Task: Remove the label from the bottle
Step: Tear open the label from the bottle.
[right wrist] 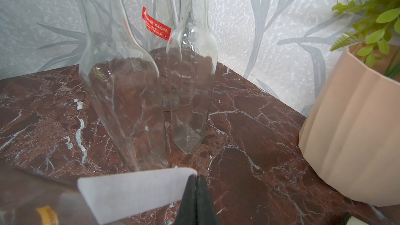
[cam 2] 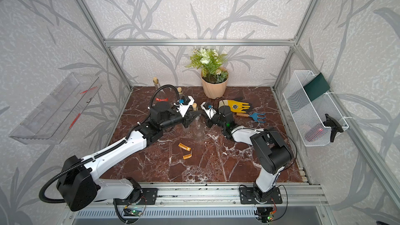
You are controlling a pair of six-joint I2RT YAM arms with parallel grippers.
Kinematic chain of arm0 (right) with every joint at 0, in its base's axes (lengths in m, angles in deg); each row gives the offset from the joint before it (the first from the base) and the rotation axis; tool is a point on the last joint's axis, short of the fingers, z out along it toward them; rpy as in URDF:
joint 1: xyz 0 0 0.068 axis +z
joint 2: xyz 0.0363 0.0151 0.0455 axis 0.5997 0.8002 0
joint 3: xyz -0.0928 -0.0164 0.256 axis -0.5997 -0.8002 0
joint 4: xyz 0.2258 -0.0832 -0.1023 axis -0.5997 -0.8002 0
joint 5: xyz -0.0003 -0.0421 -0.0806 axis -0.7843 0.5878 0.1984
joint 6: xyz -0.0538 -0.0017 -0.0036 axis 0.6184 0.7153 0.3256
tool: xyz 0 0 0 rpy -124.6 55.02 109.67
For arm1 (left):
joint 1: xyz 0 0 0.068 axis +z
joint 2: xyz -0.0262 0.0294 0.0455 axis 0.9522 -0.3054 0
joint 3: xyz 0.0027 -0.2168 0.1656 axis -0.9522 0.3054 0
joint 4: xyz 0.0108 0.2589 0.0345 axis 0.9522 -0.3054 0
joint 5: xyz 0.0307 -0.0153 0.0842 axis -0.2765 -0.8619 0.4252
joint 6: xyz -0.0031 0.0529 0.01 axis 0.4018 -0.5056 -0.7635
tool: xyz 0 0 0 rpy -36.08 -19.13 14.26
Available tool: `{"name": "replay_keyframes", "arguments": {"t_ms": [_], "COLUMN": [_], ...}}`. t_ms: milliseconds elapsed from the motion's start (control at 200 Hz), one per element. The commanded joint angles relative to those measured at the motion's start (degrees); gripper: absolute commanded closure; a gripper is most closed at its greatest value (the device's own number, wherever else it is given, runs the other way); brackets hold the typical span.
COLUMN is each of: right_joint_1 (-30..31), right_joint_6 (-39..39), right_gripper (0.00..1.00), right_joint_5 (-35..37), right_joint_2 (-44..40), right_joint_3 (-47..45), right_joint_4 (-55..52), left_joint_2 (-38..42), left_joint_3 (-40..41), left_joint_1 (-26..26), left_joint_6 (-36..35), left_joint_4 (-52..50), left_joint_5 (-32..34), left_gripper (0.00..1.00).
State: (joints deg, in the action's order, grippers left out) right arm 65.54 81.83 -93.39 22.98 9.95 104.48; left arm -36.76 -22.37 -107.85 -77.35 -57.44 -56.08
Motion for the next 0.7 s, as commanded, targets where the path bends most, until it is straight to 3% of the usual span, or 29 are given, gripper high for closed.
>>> {"name": "replay_keyframes", "arguments": {"t_ms": [0,695], "right_joint_1": [-0.5,-1.0], "right_joint_6": [-0.5,-0.3], "right_gripper": [1.00,1.00], "right_joint_5": [0.5,0.8], "right_joint_2": [0.7,1.4], "right_joint_3": [1.6,2.4], "right_joint_4": [1.3,2.4], "left_joint_2": [0.5,0.7], "left_joint_3": [1.6,1.8], "left_joint_1": [-0.2,-0.4], "left_joint_6": [-2.5,-2.4], "left_joint_4": [-4.5,-4.3], "left_joint_5": [0.7,0.7], "left_gripper": [0.92,0.92]}}
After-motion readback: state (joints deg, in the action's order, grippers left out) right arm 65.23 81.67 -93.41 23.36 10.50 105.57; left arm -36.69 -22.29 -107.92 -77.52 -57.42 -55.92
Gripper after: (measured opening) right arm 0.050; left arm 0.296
